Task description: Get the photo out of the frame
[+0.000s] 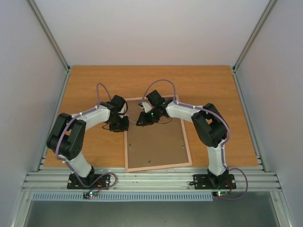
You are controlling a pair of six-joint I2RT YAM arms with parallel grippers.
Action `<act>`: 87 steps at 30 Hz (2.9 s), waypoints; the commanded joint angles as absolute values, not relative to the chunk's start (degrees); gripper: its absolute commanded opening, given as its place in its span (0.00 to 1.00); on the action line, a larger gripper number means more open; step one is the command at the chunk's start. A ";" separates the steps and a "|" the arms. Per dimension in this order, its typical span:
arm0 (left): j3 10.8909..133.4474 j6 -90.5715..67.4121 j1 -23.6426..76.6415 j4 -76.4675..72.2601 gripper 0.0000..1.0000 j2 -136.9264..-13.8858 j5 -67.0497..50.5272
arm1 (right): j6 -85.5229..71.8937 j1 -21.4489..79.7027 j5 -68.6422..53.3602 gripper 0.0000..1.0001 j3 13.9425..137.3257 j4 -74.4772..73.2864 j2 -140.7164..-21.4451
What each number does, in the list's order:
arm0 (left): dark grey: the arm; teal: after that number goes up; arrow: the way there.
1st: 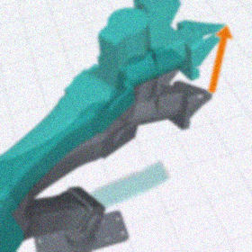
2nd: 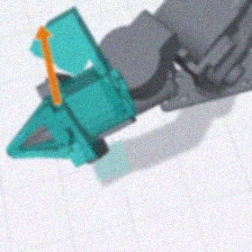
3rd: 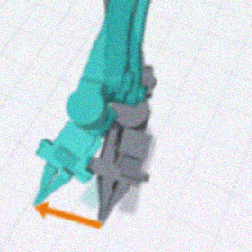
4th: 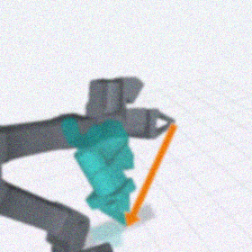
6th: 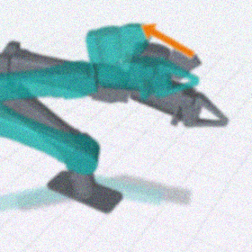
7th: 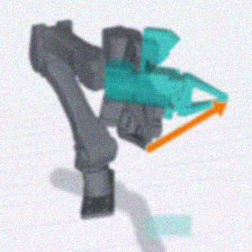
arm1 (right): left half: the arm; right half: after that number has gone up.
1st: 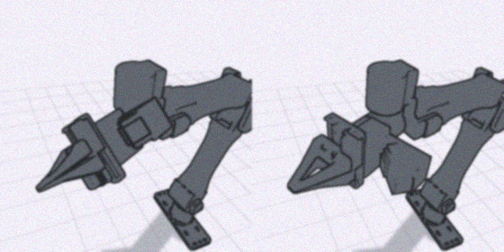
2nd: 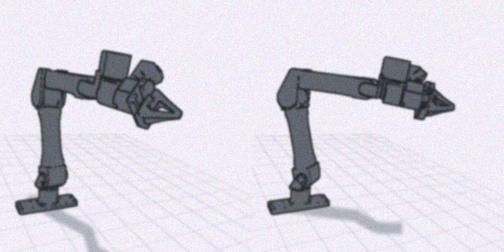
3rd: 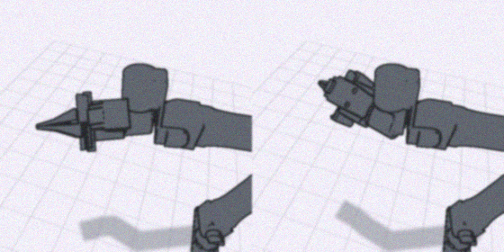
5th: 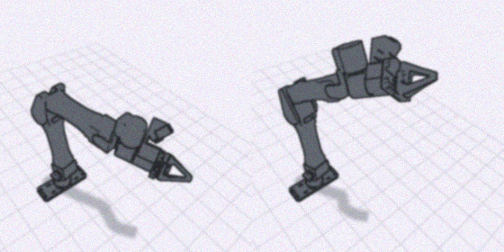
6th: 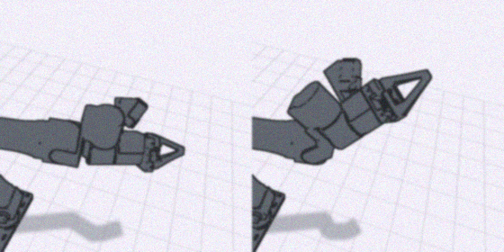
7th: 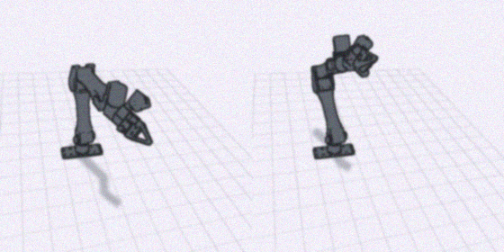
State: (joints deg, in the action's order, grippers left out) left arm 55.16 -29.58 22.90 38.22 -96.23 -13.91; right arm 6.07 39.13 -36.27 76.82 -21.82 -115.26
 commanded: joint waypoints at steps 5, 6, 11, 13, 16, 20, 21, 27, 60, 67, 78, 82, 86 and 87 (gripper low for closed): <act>53.70 -28.92 23.75 41.57 0.11 -94.67 -17.69 | 5.59 39.26 -34.81 0.01 79.47 -20.65 -117.52; 53.66 -28.92 23.73 41.62 0.11 -94.58 -17.67 | 5.50 39.28 -34.50 0.01 79.60 -20.66 -117.71; 53.22 -28.90 23.74 41.59 0.11 -94.36 -17.67 | 4.81 39.02 -33.34 0.01 79.94 -20.03 -118.29; 53.05 -28.92 23.73 41.57 0.11 -94.28 -17.73 | 4.55 38.86 -32.96 0.01 80.02 -19.78 -118.43; 52.75 -29.09 23.69 41.38 0.11 -94.17 -17.75 | 4.16 38.46 -32.23 0.01 80.11 -19.53 -118.48; 52.65 -29.08 23.73 41.31 0.11 -94.14 -17.84 | 3.60 37.57 -32.41 0.01 80.31 -19.00 -118.73; 52.57 -29.02 23.73 41.26 0.11 -94.19 -17.84 | 3.46 37.39 -32.49 0.01 80.33 -18.84 -118.82; 52.30 -29.09 23.73 41.29 0.11 -94.08 -17.89 | 2.84 36.18 -33.56 0.01 80.51 -18.04 -118.83; 50.01 -33.70 23.73 39.42 0.06 -92.59 -18.11 | -2.16 36.06 -22.21 0.01 70.03 -8.04 -108.39; 49.99 -35.42 23.77 38.50 0.06 -92.44 -18.09 | 2.05 35.46 -25.41 0.01 67.40 -8.50 -103.75; 49.66 -37.52 23.66 38.45 0.03 -90.95 -16.28 | 0.66 35.59 -22.57 0.01 65.69 -9.50 -102.52; 48.77 -40.34 23.64 37.13 0.01 -89.93 -16.34 | -1.92 33.96 -19.62 0.01 62.34 -7.75 -98.85; 47.86 -42.76 23.64 36.28 0.00 -88.99 -16.14 | -1.75 32.78 -17.73 0.01 59.35 -7.05 -94.37; 47.68 -43.25 23.64 36.10 0.01 -88.72 -15.97 | -1.38 32.60 -17.39 0.01 58.54 -6.96 -93.25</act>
State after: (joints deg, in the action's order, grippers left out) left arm 49.36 -37.52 22.96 33.06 -91.24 -11.38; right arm -0.89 33.65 -20.71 60.36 -9.37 -98.52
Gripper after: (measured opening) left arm 0.157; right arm 0.152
